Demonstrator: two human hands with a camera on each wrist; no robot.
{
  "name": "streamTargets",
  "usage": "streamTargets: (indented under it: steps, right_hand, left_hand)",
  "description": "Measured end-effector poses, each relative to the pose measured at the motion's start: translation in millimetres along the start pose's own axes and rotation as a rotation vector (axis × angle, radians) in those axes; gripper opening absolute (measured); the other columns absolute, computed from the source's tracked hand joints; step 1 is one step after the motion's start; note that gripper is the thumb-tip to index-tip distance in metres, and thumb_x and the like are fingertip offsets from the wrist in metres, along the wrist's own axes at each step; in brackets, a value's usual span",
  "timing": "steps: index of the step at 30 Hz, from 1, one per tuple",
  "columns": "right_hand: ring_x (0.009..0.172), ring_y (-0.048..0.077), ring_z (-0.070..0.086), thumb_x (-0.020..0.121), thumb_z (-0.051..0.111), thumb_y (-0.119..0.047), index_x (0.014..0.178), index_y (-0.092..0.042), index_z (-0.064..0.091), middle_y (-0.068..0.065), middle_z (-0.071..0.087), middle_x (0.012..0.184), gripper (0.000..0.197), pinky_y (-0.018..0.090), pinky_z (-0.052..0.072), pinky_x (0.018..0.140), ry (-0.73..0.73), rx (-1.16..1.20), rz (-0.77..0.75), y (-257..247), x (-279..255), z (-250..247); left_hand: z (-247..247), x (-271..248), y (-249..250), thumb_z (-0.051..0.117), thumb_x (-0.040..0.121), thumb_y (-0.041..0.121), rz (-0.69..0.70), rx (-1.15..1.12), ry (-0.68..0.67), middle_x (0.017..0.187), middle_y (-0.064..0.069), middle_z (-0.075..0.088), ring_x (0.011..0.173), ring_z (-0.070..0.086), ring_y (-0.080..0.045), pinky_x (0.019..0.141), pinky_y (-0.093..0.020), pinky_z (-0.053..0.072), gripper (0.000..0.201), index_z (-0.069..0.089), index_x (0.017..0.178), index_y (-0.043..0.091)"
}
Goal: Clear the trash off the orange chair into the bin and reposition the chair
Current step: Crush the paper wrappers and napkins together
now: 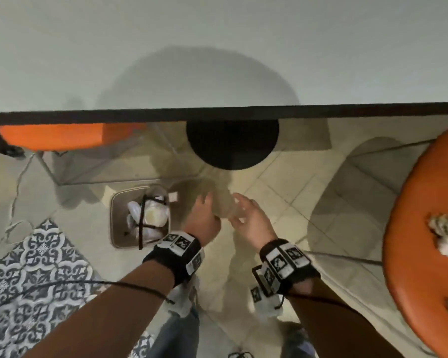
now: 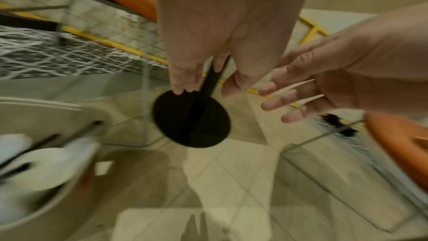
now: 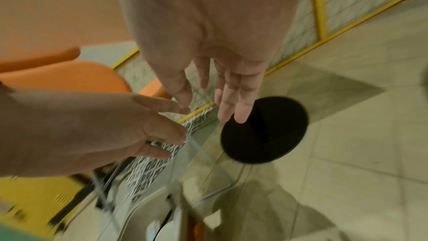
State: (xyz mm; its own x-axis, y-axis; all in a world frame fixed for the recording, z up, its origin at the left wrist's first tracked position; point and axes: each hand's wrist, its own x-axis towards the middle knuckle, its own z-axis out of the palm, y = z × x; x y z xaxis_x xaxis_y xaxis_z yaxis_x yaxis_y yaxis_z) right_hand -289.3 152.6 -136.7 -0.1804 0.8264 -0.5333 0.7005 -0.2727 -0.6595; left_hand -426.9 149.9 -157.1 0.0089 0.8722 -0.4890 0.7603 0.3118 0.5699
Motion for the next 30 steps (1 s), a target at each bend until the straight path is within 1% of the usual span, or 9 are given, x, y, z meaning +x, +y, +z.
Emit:
streamTargets:
  steps: [5, 8, 11, 13, 15, 20, 23, 26, 30]
  right_hand:
    - [0.096, 0.020, 0.062, 0.090, 0.056, -0.010, 0.129, -0.017, 0.054, 0.007, 0.058, 0.121, 0.040, 0.031, 0.049, 0.089, 0.300, 0.107, 0.056, 90.0, -69.5, -138.2]
    - [0.084, 0.020, 0.062, 0.090, 0.055, -0.009, 0.119, -0.013, 0.062, 0.009, 0.065, 0.110, 0.030, 0.012, 0.043, 0.068, 0.439, 0.161, 0.144, 157.6, -120.4, -214.5]
    - [0.092, 0.026, 0.066, 0.088, 0.056, -0.014, 0.110, -0.017, 0.066, 0.009, 0.070, 0.105, 0.025, 0.026, 0.047, 0.075, 0.547, 0.066, 0.248, 231.8, -173.2, -273.9]
    - [0.099, 0.028, 0.065, 0.089, 0.054, -0.016, 0.109, -0.019, 0.068, 0.009, 0.070, 0.109, 0.024, 0.031, 0.047, 0.079, 0.604, 0.038, 0.340, 277.6, -207.0, -301.8]
    - [0.103, 0.029, 0.063, 0.091, 0.053, -0.018, 0.107, -0.019, 0.069, 0.009, 0.069, 0.112, 0.023, 0.032, 0.047, 0.081, 0.651, 0.027, 0.412, 315.7, -238.0, -319.2]
    - [0.100, 0.028, 0.064, 0.090, 0.048, -0.009, 0.108, -0.018, 0.069, 0.009, 0.066, 0.117, 0.029, 0.024, 0.043, 0.074, 0.783, 0.068, 0.633, 390.1, -295.4, -337.0]
    - [0.093, 0.026, 0.065, 0.090, 0.049, -0.005, 0.106, -0.017, 0.070, 0.008, 0.068, 0.110, 0.030, 0.029, 0.050, 0.072, 0.827, 0.049, 0.638, 419.3, -299.7, -342.2]
    - [0.092, 0.025, 0.064, 0.093, 0.048, -0.013, 0.105, -0.018, 0.069, 0.006, 0.067, 0.107, 0.025, 0.034, 0.054, 0.076, 0.754, 0.116, 0.721, 439.0, -287.1, -351.1]
    - [0.100, 0.025, 0.062, 0.091, 0.054, -0.031, 0.112, -0.020, 0.065, 0.006, 0.066, 0.113, 0.026, 0.034, 0.052, 0.080, 0.561, 0.115, 0.770, 459.2, -269.5, -352.6]
  left_hand:
    - [91.7, -16.6, 161.0, 0.051, 0.086, 0.003, 0.270, -0.040, -0.056, 0.142, -0.011, 0.035, 0.129, 0.040, -0.025, 0.104, -0.023, 0.030, 0.061, 0.029, 0.143, 0.012]
    - [156.9, -33.8, 251.8, 0.051, 0.087, 0.005, 0.411, -0.055, -0.141, 0.139, -0.012, 0.040, 0.127, 0.043, -0.024, 0.105, -0.024, 0.031, 0.056, 0.035, 0.140, 0.011]
    - [223.6, -56.6, 326.1, 0.047, 0.086, 0.014, 0.534, -0.074, -0.212, 0.128, -0.012, 0.051, 0.117, 0.051, -0.027, 0.100, -0.030, 0.039, 0.045, 0.049, 0.131, 0.016]
    - [262.8, -71.3, 363.2, 0.047, 0.088, 0.012, 0.566, -0.023, -0.239, 0.129, -0.010, 0.053, 0.116, 0.053, -0.025, 0.097, -0.026, 0.037, 0.039, 0.053, 0.127, 0.017]
    - [294.2, -81.7, 387.9, 0.050, 0.088, 0.008, 0.592, 0.018, -0.277, 0.124, -0.010, 0.054, 0.114, 0.054, -0.024, 0.093, -0.021, 0.036, 0.033, 0.058, 0.120, 0.015]
    - [343.8, -97.5, 427.2, 0.053, 0.090, 0.012, 0.701, 0.150, -0.351, 0.119, -0.007, 0.055, 0.114, 0.049, -0.022, 0.096, -0.028, 0.038, 0.026, 0.063, 0.114, 0.016]
    - [366.2, -96.5, 451.0, 0.056, 0.089, 0.014, 0.854, 0.249, -0.392, 0.115, -0.008, 0.060, 0.111, 0.052, -0.024, 0.094, -0.030, 0.040, 0.021, 0.067, 0.107, 0.012]
    - [385.8, -89.0, 480.4, 0.052, 0.092, 0.010, 1.024, 0.412, -0.513, 0.116, -0.013, 0.060, 0.113, 0.051, -0.028, 0.095, -0.034, 0.040, 0.024, 0.066, 0.111, 0.008]
    - [410.5, -70.4, 506.9, 0.039, 0.096, 0.007, 1.158, 0.777, -0.669, 0.130, -0.010, 0.055, 0.116, 0.052, -0.028, 0.094, -0.034, 0.044, 0.039, 0.053, 0.131, 0.015]
